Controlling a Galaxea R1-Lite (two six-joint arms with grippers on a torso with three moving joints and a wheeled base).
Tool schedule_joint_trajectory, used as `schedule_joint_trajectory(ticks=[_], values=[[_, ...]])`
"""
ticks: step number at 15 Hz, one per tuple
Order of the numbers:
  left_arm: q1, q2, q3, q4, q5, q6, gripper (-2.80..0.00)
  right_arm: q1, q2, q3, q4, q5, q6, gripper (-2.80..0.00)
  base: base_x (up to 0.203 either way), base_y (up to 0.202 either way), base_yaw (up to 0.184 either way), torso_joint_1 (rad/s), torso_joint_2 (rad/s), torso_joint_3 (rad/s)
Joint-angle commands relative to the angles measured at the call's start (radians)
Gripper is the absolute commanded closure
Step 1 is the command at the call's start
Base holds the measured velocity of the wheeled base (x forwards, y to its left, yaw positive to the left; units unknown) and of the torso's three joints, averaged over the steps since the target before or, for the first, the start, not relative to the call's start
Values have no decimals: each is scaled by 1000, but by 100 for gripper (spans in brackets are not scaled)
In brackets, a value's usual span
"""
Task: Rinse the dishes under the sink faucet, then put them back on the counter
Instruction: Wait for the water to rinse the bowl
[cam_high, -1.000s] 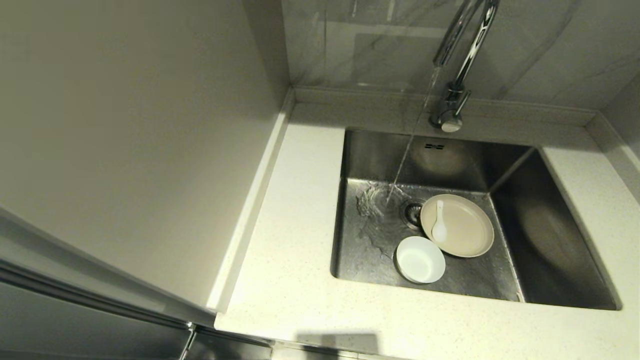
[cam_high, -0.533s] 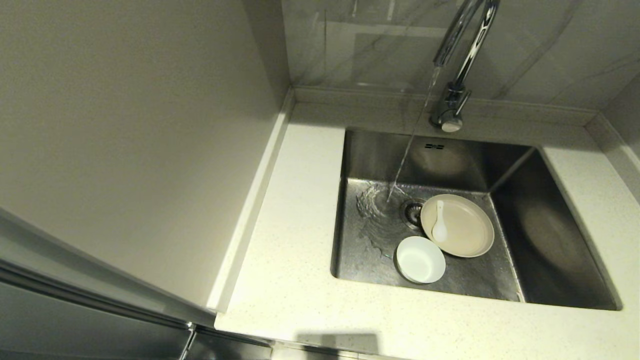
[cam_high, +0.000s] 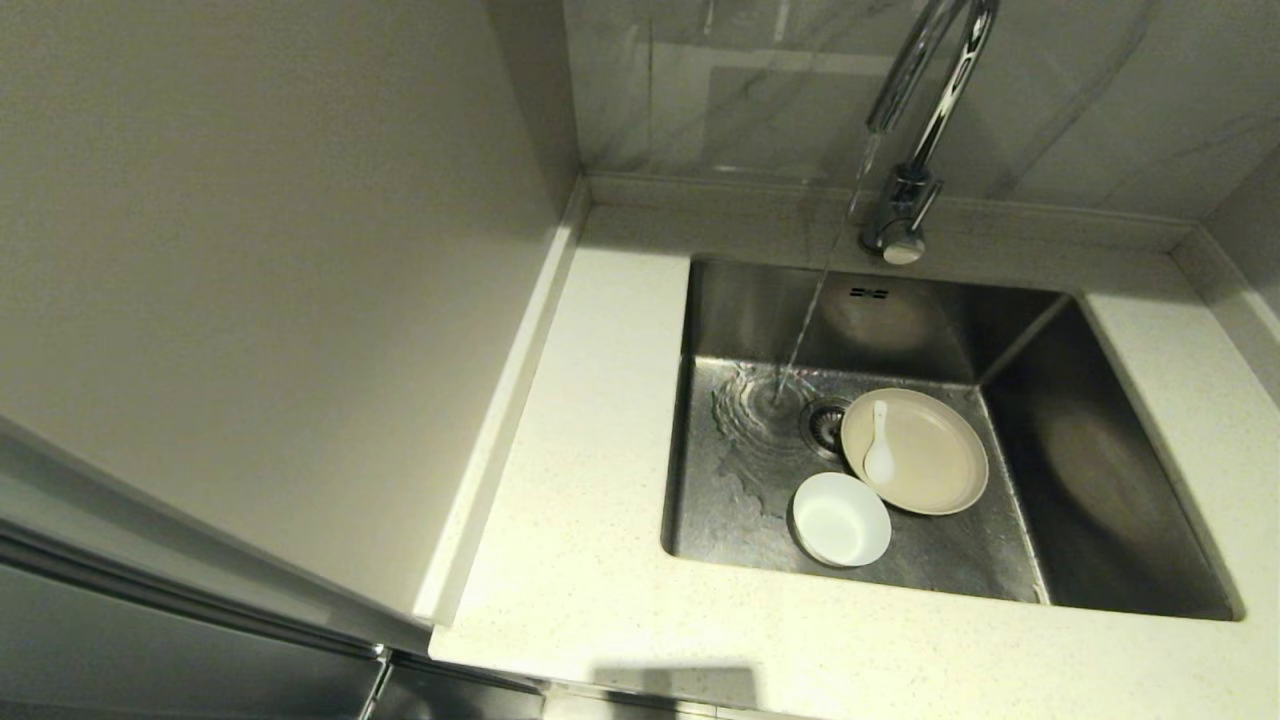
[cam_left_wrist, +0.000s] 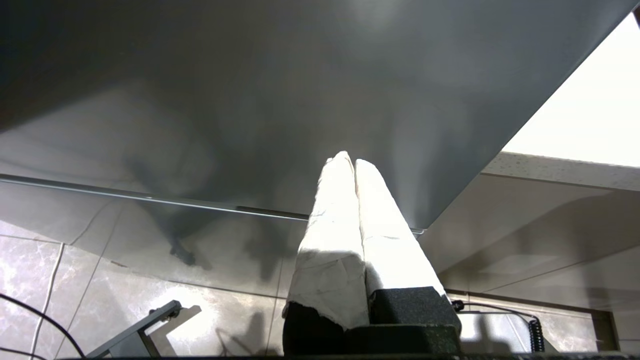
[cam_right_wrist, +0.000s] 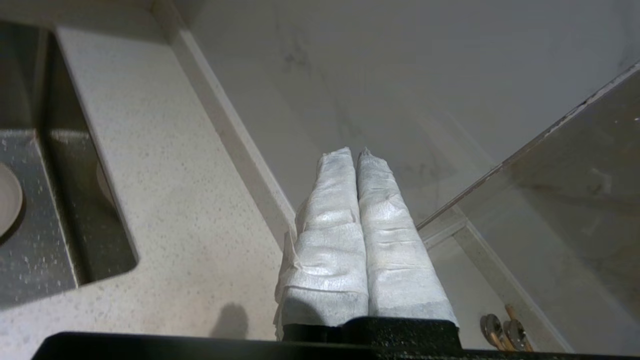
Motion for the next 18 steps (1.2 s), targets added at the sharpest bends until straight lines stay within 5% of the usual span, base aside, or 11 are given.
schedule_joint_trajectory(ticks=[1,18], values=[[0,-3,0,0,0,-1,0,1,4,30,-23,-7,3,0,0,0,0,0,0,0],[0,-3,0,0,0,-1,0,76,6,58,-7,-63,114,0,0,0,0,0,0,0]])
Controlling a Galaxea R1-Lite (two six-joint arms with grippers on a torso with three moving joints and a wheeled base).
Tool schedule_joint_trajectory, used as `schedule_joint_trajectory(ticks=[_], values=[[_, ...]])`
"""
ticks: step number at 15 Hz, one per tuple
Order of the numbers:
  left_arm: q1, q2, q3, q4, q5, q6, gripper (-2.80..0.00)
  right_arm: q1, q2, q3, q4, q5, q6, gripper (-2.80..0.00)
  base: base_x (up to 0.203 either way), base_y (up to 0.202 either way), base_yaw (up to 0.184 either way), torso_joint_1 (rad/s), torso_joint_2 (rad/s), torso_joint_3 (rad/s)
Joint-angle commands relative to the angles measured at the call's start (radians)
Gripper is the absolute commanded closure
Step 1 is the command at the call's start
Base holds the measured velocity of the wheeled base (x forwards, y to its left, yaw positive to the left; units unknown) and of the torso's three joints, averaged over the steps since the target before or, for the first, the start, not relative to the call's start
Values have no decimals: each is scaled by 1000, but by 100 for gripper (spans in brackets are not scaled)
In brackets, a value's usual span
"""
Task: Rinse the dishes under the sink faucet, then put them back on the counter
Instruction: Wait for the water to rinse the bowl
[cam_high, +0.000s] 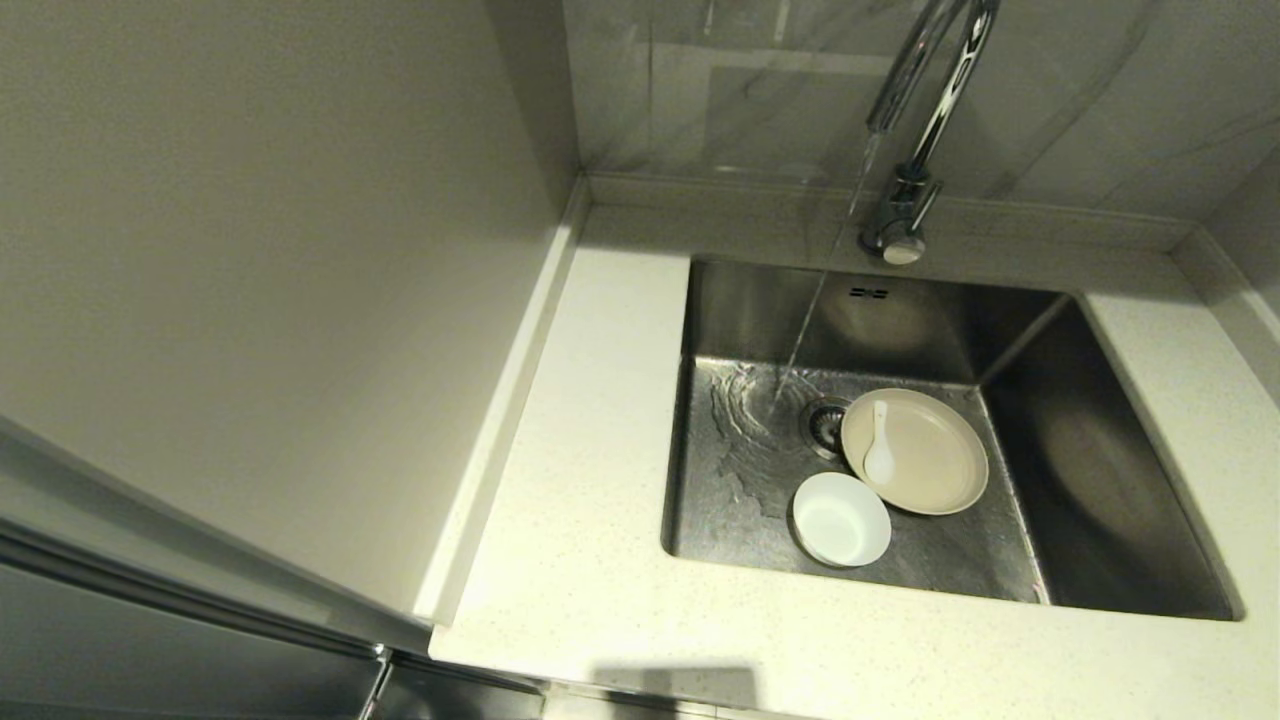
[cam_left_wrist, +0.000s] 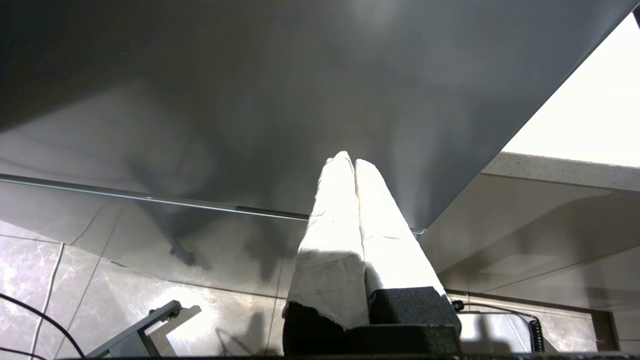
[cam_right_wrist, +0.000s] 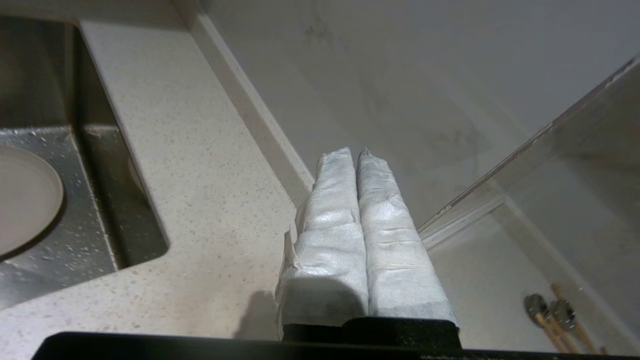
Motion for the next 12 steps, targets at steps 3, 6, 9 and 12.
schedule_joint_trajectory(ticks=[3,6,9,12], values=[[0,-3,0,-1,0,-1,0,-50,3,-1,100,-9,137,0,0,0,0,0,0,0],[0,-3,0,-1,0,-1,0,-54,2,2,171,-8,183,0,0,0,0,0,0,0],[0,-3,0,-1,0,-1,0,92,5,1,163,-24,178,0,0,0,0,0,0,0],[0,-3,0,-1,0,-1,0,217,-24,1,172,-20,162,0,0,0,0,0,0,0]])
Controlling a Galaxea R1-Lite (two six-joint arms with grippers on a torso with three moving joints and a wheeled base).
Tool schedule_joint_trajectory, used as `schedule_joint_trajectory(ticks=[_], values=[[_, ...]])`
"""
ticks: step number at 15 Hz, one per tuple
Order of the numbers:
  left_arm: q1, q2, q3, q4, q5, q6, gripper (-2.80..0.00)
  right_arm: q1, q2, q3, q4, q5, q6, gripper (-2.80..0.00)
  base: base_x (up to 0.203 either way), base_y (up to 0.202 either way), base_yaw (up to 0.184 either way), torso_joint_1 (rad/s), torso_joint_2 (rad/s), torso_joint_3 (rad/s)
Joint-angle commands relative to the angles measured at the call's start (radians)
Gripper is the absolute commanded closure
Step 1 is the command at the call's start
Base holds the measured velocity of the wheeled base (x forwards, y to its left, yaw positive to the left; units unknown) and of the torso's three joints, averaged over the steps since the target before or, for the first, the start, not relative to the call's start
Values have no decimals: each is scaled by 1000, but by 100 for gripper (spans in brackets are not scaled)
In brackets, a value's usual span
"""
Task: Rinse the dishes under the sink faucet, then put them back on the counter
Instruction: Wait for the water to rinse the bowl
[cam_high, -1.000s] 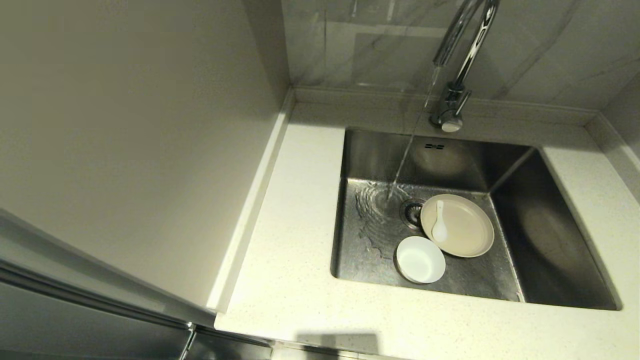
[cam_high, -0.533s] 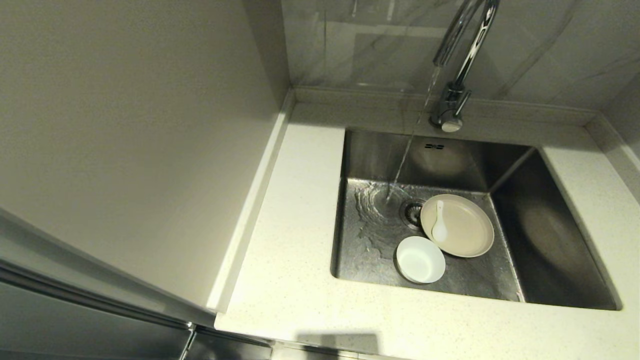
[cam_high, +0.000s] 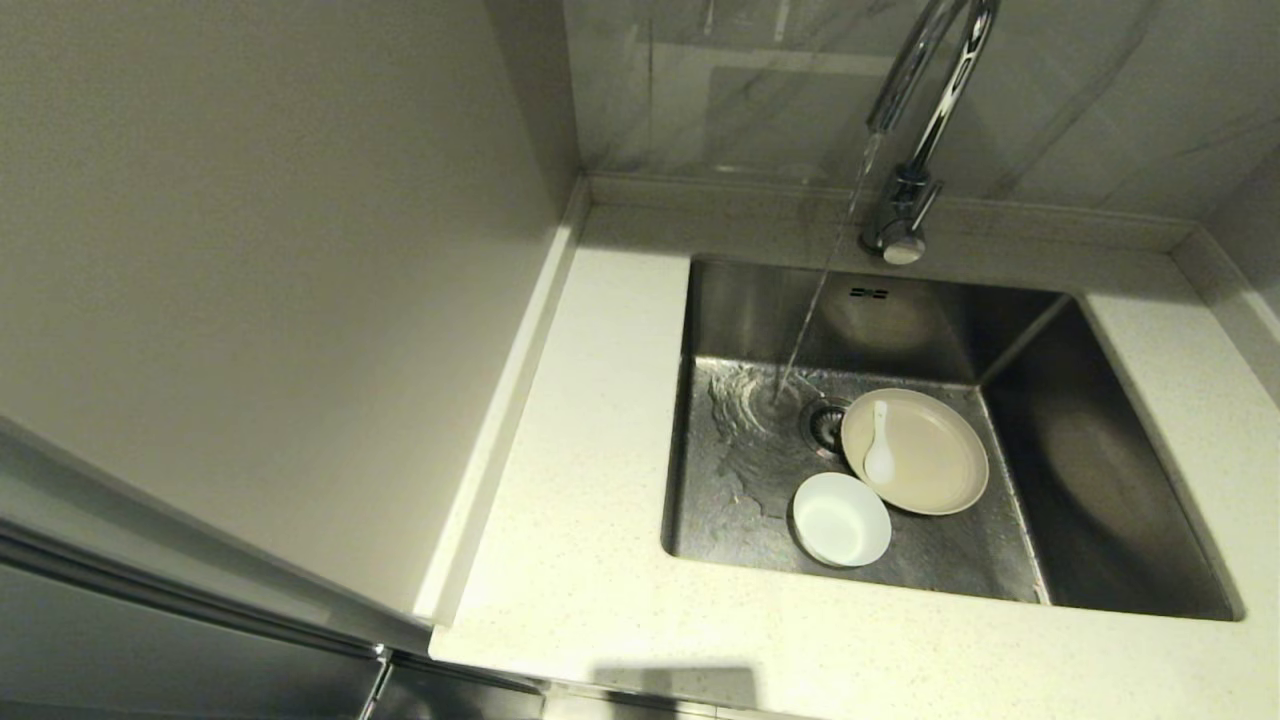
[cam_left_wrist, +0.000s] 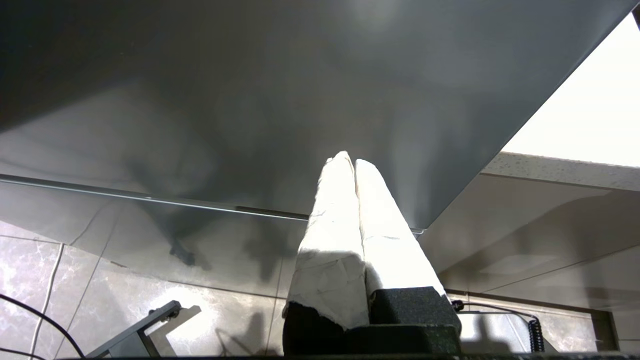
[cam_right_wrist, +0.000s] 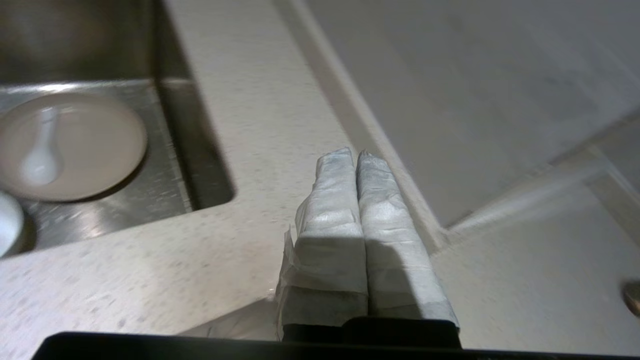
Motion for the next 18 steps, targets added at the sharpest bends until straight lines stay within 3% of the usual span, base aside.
schedule_joint_trajectory(ticks=[1,4,5,8,16,18], values=[[0,-3,0,-1,0,-1,0,63,-67,4,24,33,-32,0,0,0,0,0,0,0],[0,-3,0,-1,0,-1,0,63,-187,30,158,362,-44,0,0,0,0,0,0,0],[0,-3,0,-1,0,-1,0,62,-206,43,184,429,-38,0,0,0,0,0,0,0],[0,-3,0,-1,0,-1,0,62,-212,96,209,498,30,0,0,0,0,0,0,0],[0,-3,0,-1,0,-1,0,62,-274,139,242,558,51,0,0,0,0,0,0,0],[0,-3,0,-1,0,-1,0,62,-274,142,257,606,48,0,0,0,0,0,0,0]])
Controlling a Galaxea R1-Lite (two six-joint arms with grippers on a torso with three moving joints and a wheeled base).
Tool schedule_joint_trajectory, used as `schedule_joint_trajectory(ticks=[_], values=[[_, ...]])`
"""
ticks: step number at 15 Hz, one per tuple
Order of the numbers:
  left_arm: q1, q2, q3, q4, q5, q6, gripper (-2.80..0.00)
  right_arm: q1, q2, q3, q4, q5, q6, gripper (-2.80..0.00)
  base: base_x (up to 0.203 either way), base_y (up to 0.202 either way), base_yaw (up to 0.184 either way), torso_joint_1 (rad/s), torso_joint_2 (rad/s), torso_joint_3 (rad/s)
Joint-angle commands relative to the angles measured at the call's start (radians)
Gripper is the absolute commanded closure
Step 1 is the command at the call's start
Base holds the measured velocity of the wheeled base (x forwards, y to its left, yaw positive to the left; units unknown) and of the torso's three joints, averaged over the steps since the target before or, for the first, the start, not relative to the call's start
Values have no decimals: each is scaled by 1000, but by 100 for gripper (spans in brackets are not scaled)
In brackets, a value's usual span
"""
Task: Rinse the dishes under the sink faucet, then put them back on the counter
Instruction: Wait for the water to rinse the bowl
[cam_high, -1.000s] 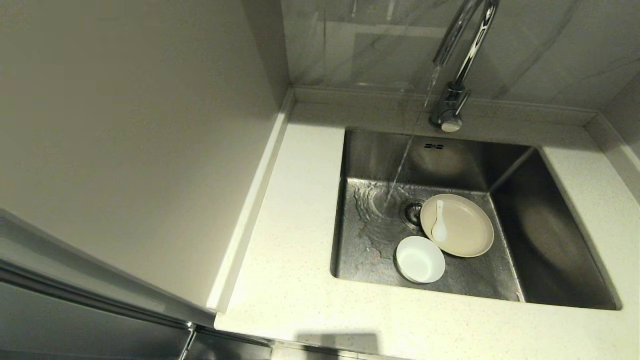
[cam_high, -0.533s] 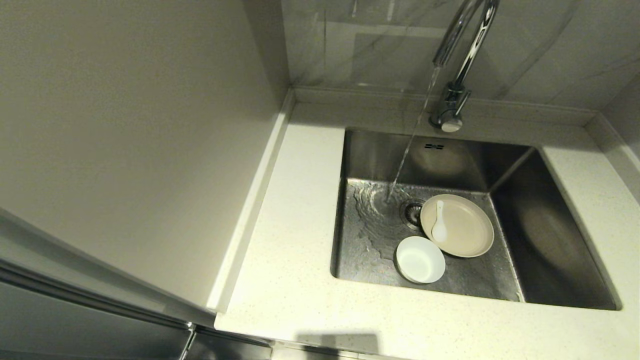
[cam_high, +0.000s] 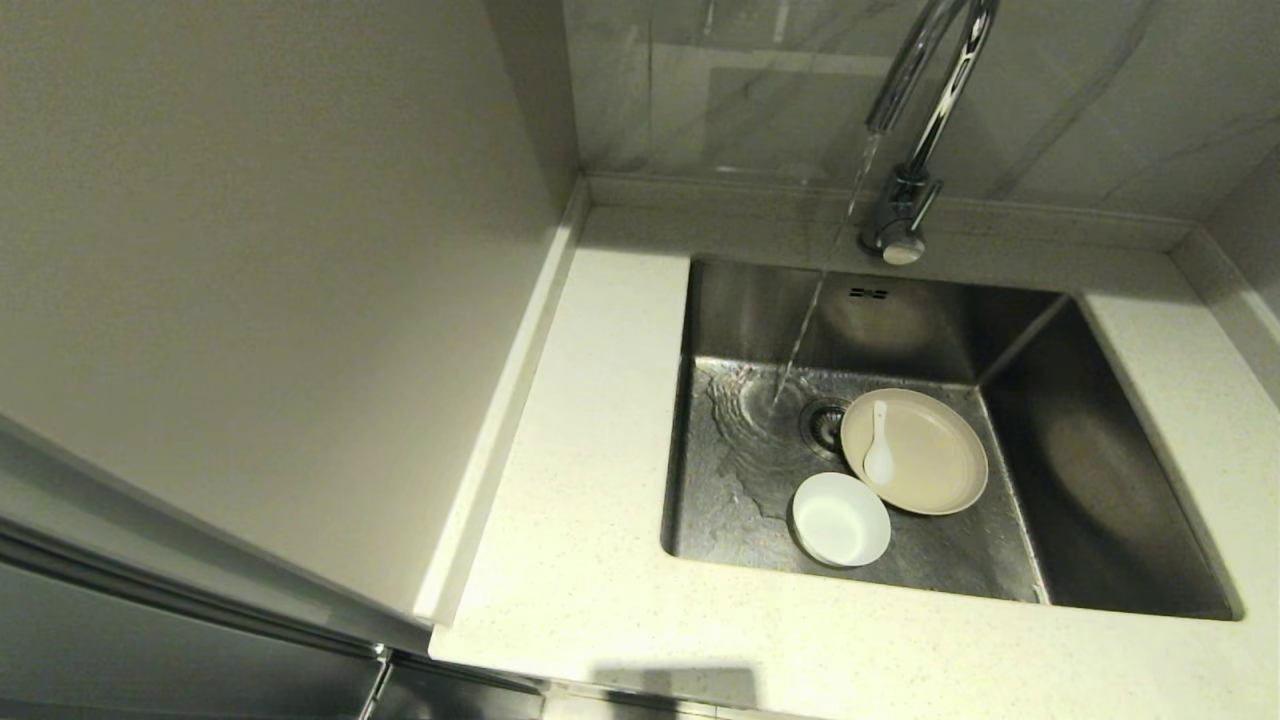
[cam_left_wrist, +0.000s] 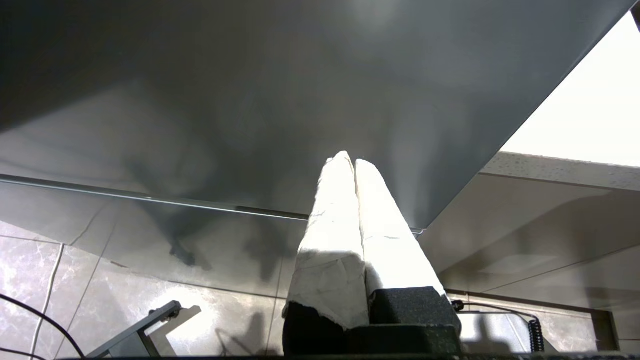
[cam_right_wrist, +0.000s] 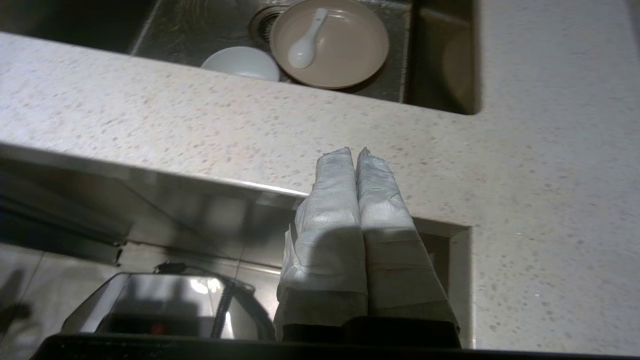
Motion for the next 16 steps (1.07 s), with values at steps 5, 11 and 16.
schedule_joint_trajectory(ticks=[5,11,16], values=[[0,-3,0,0,0,0,0,0,-1,7,42,19,4,0,0,0,0,0,0,0],[0,-3,0,0,0,0,0,0,-1,15,21,19,5,0,0,0,0,0,0,0],[0,-3,0,0,0,0,0,0,-1,15,21,19,5,0,0,0,0,0,0,0]])
